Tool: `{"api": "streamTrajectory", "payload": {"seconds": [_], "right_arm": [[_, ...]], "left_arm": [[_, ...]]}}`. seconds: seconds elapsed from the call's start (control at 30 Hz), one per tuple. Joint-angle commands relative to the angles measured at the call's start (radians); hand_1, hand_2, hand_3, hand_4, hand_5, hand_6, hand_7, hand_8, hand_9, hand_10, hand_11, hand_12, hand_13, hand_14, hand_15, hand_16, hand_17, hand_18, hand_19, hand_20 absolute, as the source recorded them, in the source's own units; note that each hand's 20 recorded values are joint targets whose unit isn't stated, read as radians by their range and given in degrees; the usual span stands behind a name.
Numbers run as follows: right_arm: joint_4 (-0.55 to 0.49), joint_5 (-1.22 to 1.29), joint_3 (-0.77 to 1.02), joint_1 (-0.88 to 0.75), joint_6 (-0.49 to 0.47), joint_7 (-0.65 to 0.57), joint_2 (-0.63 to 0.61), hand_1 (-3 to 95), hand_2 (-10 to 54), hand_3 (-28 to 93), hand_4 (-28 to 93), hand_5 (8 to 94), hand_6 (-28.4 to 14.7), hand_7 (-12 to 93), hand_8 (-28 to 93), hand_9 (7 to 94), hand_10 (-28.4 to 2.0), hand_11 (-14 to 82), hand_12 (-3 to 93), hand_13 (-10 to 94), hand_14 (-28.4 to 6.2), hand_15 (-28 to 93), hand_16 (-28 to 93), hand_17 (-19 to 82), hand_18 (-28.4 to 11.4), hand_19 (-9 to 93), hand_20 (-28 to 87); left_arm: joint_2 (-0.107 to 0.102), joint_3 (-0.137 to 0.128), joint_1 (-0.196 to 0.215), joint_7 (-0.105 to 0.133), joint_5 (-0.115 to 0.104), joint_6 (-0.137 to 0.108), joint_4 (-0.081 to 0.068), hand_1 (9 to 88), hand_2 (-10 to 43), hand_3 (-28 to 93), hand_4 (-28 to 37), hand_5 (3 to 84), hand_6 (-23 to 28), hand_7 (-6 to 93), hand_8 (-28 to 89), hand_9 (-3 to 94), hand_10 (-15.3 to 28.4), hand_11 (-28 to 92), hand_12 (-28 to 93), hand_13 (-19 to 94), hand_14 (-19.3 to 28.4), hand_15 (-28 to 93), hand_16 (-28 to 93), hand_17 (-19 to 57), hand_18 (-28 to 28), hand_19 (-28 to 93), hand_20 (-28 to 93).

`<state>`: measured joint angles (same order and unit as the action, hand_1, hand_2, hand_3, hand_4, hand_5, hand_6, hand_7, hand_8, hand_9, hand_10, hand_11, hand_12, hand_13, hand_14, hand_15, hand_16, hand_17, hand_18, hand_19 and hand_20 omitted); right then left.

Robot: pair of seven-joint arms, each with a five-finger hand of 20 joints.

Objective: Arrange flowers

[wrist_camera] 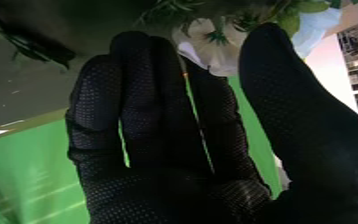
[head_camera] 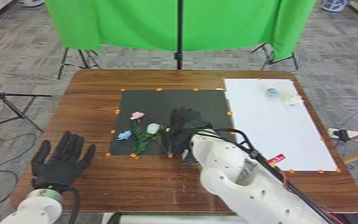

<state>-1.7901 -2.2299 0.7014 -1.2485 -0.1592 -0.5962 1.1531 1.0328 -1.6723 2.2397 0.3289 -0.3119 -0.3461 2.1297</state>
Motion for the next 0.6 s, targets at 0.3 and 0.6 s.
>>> {"api": "streamTrajectory", "payload": {"seconds": [0.3,0.6], "right_arm": [[-0.048,0.009,0.041,-0.027,-0.040,0.015,0.007,40.8,-9.5,73,-23,58.1,-6.6,20,-9,60.6,-19.9,22.2,21.9,53,-16.8,56,22,28,-24.3,80,33],[-0.104,0.029,0.087,-0.038,-0.046,0.014,-0.029,34.4,-9.5,71,-26,53.0,-9.3,16,-8,47.5,-23.7,15.9,20.5,41,-21.0,55,18,24,-26.0,77,31]], "left_arm": [[0.013,0.008,0.012,0.019,-0.020,-0.031,-0.001,28.3,13.0,76,-28.3,48.7,7.5,21.8,-11,43.4,15.8,32,13,34,15.8,56,-6,-4.5,15.3,42,20],[0.025,0.012,0.008,0.027,-0.024,-0.046,-0.002,28.7,12.3,76,-28.3,48.7,7.5,22.0,-11,43.4,15.7,33,13,34,15.7,56,-6,-4.4,15.3,42,20]]}}
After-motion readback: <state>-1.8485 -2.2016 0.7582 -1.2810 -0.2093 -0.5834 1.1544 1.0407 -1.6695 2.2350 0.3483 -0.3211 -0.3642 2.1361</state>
